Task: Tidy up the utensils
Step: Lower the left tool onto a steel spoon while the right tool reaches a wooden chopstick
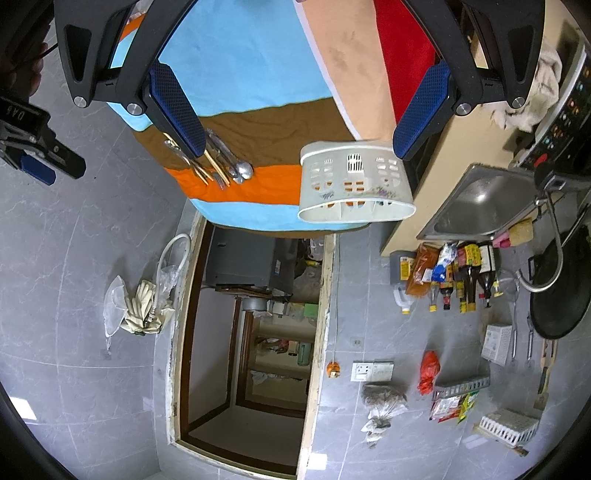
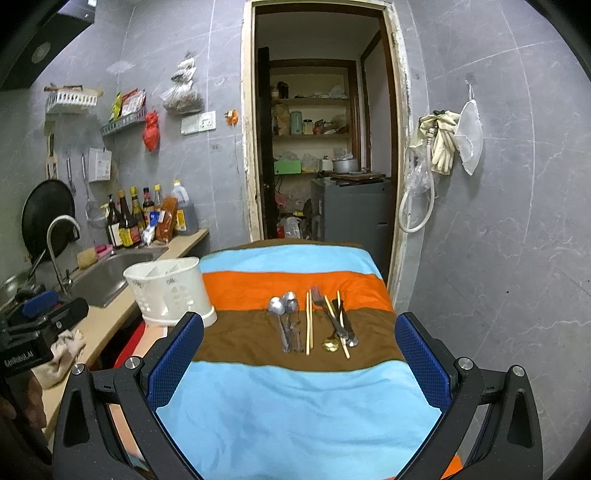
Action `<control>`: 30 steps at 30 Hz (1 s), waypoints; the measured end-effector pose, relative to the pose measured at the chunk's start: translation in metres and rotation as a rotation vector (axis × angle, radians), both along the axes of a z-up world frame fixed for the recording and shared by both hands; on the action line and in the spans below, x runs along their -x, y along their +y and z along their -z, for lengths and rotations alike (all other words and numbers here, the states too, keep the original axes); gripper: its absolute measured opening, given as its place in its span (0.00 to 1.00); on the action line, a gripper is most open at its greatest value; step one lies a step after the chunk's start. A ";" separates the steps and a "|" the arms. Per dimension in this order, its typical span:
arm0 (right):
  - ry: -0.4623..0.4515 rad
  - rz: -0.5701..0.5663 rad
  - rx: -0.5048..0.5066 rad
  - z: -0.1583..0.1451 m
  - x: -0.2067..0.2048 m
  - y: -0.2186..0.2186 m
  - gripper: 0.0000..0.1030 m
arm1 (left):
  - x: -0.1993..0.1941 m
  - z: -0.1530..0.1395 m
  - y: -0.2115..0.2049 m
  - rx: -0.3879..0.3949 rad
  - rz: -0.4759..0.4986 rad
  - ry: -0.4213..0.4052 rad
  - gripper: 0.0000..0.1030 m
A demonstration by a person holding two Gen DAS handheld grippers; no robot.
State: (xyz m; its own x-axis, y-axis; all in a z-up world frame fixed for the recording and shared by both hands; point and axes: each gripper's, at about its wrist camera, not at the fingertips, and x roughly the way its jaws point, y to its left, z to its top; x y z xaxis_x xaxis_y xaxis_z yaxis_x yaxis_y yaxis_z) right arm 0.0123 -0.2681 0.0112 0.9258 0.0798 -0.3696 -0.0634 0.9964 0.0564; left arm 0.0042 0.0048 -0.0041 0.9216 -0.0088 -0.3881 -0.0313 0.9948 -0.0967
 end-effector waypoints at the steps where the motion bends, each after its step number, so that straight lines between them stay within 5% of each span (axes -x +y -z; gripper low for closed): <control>1: -0.005 0.001 -0.001 0.001 -0.001 0.001 0.99 | -0.003 -0.002 -0.003 -0.002 0.003 -0.006 0.99; 16: -0.033 0.007 -0.030 -0.008 -0.069 -0.034 0.99 | -0.079 -0.014 -0.044 -0.035 0.053 -0.049 0.99; 30: 0.138 -0.066 -0.020 0.035 -0.221 -0.083 0.99 | -0.212 0.027 -0.081 0.035 0.085 0.118 0.99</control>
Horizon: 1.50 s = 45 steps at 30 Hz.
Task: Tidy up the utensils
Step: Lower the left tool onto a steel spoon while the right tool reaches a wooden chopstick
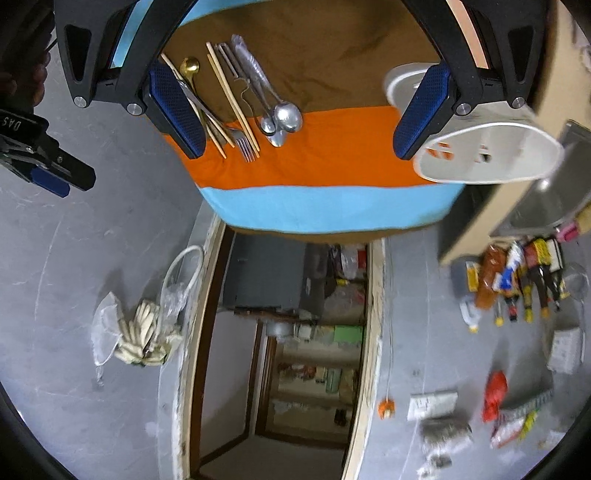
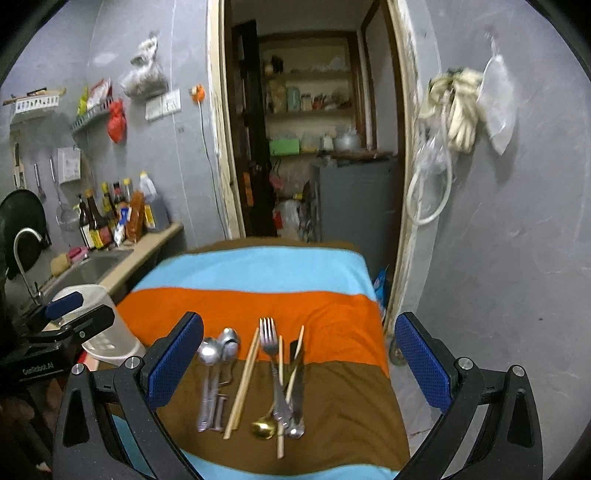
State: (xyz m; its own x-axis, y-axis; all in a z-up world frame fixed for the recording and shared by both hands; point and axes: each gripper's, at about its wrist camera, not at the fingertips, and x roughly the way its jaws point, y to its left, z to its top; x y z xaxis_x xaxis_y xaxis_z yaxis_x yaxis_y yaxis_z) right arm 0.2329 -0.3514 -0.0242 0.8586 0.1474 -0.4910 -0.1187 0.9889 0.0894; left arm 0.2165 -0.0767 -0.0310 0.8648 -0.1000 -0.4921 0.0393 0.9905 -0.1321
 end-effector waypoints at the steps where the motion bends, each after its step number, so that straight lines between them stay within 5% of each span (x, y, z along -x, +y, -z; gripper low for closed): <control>1: 0.020 -0.004 -0.004 0.006 -0.011 -0.002 0.99 | -0.009 0.006 -0.002 0.007 0.001 0.017 0.99; 7: 0.130 -0.050 -0.050 0.048 -0.061 -0.012 0.98 | -0.053 0.045 -0.007 0.035 0.001 0.137 0.99; 10: 0.185 -0.078 -0.072 0.071 -0.080 -0.011 0.88 | -0.069 0.061 -0.004 0.054 -0.001 0.183 0.96; 17: 0.320 -0.142 -0.111 0.122 -0.120 0.001 0.55 | -0.099 0.093 -0.004 0.062 0.024 0.279 0.77; 27: 0.452 -0.207 -0.131 0.164 -0.158 0.022 0.28 | -0.132 0.124 -0.002 0.084 0.084 0.371 0.40; 32: 0.506 -0.225 -0.129 0.175 -0.168 0.023 0.19 | -0.138 0.132 -0.005 0.099 0.123 0.414 0.29; 43: 0.627 -0.230 -0.118 0.189 -0.187 0.034 0.18 | -0.151 0.139 -0.005 0.138 0.182 0.463 0.26; 45: 0.647 -0.223 -0.076 0.189 -0.188 0.039 0.18 | -0.152 0.140 -0.007 0.143 0.192 0.478 0.16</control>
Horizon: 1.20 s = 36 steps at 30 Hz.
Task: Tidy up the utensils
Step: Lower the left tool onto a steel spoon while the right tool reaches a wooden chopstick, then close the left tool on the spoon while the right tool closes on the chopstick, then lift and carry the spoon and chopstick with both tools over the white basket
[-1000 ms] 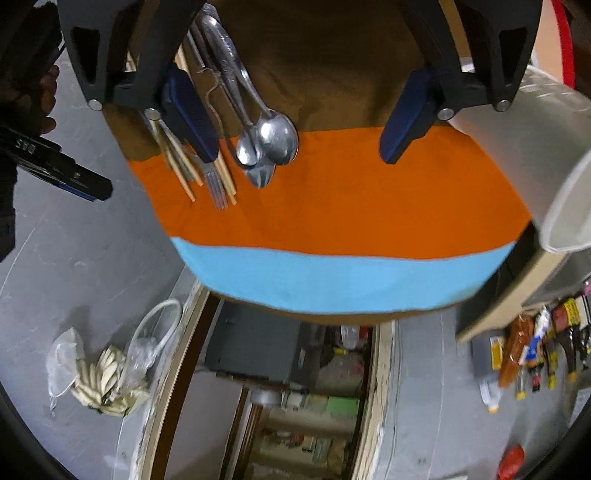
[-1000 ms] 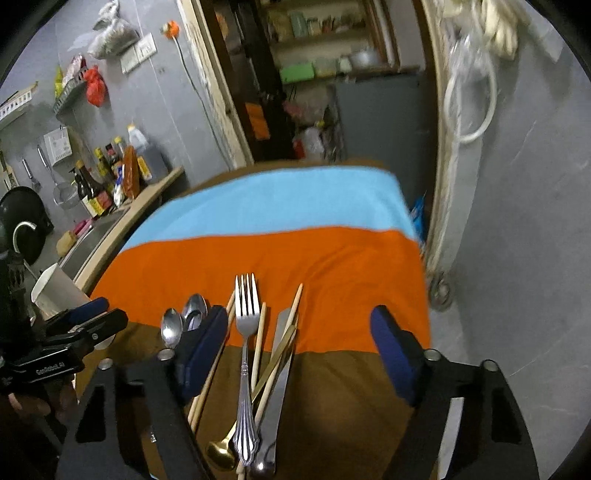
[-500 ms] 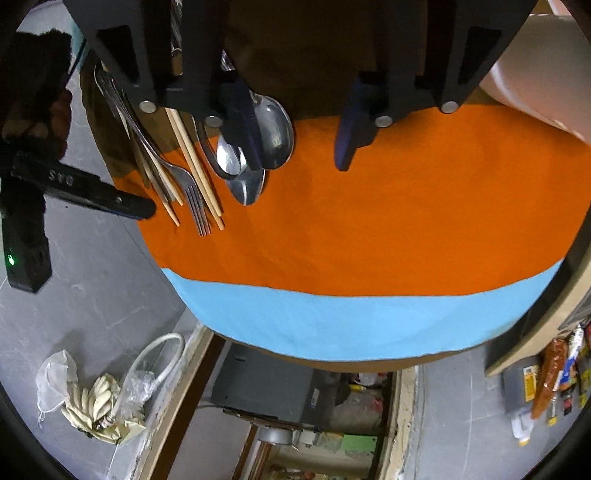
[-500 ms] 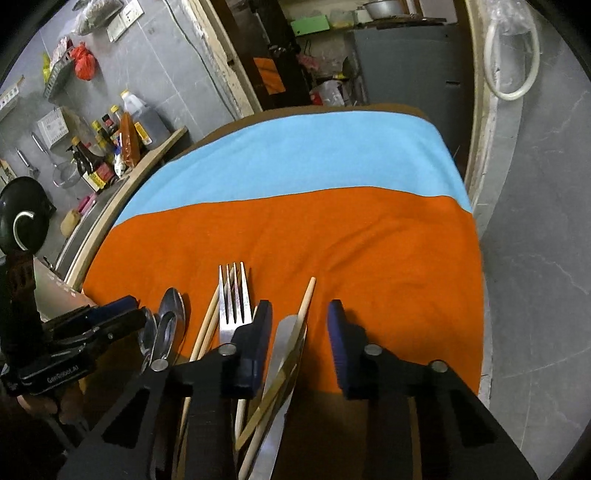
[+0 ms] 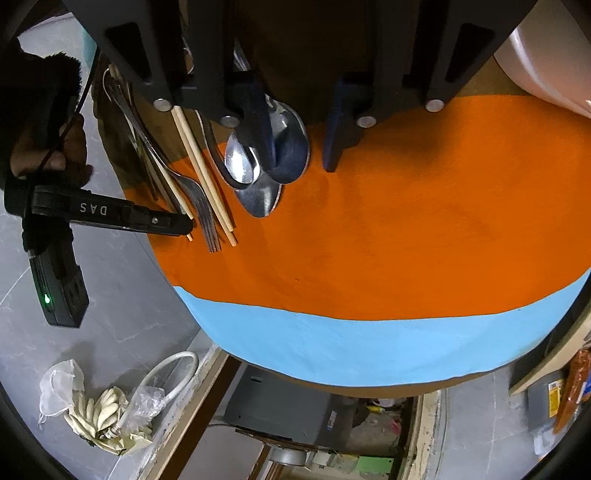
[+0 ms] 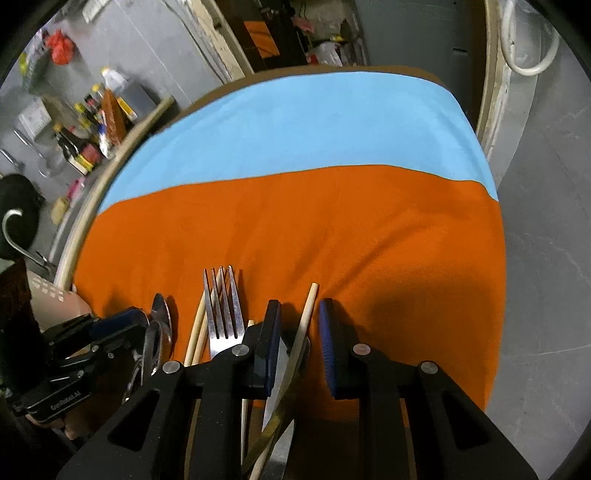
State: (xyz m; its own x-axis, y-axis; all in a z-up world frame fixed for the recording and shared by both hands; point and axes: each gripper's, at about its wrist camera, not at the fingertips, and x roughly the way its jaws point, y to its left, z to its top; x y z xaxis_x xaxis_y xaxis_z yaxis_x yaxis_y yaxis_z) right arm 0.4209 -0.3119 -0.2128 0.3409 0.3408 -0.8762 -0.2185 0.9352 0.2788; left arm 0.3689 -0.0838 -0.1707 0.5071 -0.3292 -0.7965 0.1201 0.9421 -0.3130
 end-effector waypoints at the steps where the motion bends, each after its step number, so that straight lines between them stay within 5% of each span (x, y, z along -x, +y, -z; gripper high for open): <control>1: 0.004 -0.006 0.029 -0.001 0.000 0.005 0.18 | -0.001 0.000 -0.002 0.000 0.004 0.009 0.13; 4: 0.022 0.005 0.073 -0.002 -0.002 0.013 0.16 | -0.002 -0.001 -0.002 0.019 0.008 0.023 0.09; 6: 0.033 0.031 0.081 -0.004 -0.003 0.014 0.06 | 0.000 -0.004 -0.003 0.011 -0.002 0.021 0.06; 15: 0.065 0.210 -0.167 -0.019 0.006 0.000 0.04 | 0.026 -0.033 -0.003 -0.059 -0.022 -0.043 0.02; 23: -0.172 0.308 -0.247 -0.074 0.062 -0.002 0.04 | 0.059 -0.072 0.018 -0.061 -0.081 -0.172 0.02; 36: -0.536 0.340 -0.134 -0.175 0.130 0.016 0.04 | 0.107 -0.151 0.073 -0.056 -0.152 -0.399 0.02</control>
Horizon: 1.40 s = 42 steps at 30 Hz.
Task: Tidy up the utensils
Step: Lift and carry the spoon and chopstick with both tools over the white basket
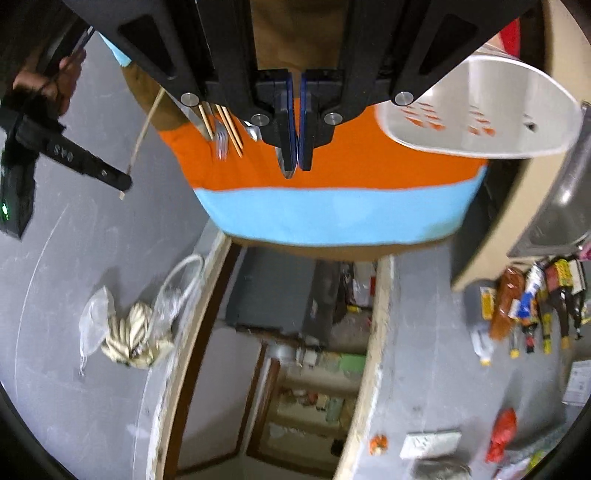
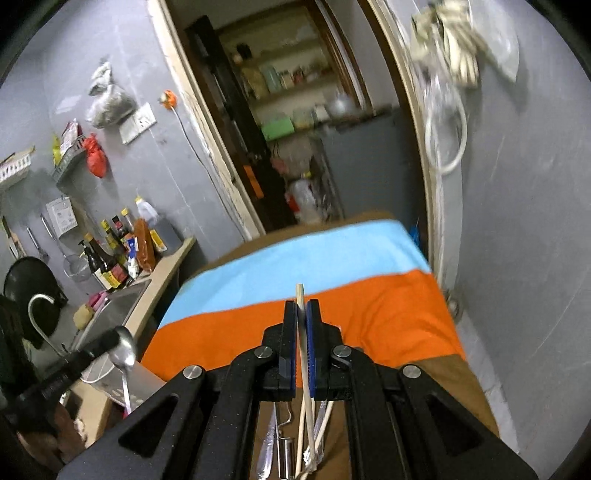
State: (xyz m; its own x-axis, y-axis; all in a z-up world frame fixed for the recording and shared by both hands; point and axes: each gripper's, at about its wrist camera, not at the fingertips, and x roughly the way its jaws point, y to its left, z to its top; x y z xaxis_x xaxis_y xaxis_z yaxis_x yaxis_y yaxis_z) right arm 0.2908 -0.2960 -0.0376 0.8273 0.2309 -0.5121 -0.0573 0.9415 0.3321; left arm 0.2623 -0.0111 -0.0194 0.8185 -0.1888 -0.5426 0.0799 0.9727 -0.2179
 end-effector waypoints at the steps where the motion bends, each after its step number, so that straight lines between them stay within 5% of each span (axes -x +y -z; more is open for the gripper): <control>1: -0.024 0.007 0.011 -0.008 0.005 0.004 0.04 | 0.003 -0.006 0.008 -0.003 -0.011 -0.017 0.02; 14: -0.223 -0.020 -0.007 -0.070 0.039 0.061 0.04 | 0.036 -0.064 0.122 -0.059 -0.239 -0.181 0.02; 24: -0.360 -0.155 -0.020 -0.088 0.036 0.160 0.04 | 0.038 -0.054 0.183 -0.234 -0.461 -0.205 0.02; 34: -0.349 -0.212 0.054 -0.065 0.028 0.213 0.04 | 0.025 -0.026 0.178 -0.304 -0.446 -0.194 0.02; 42: -0.423 -0.210 0.076 -0.088 0.039 0.214 0.04 | 0.021 -0.015 0.176 -0.276 -0.427 -0.161 0.02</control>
State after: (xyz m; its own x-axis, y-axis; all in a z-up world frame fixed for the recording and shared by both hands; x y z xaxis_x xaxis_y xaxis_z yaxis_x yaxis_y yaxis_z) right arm 0.2515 -0.0816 0.0507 0.9063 0.3903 -0.1620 -0.3642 0.9159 0.1688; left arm 0.2417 0.1648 -0.0044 0.8681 0.3119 -0.3861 -0.3247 0.9452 0.0335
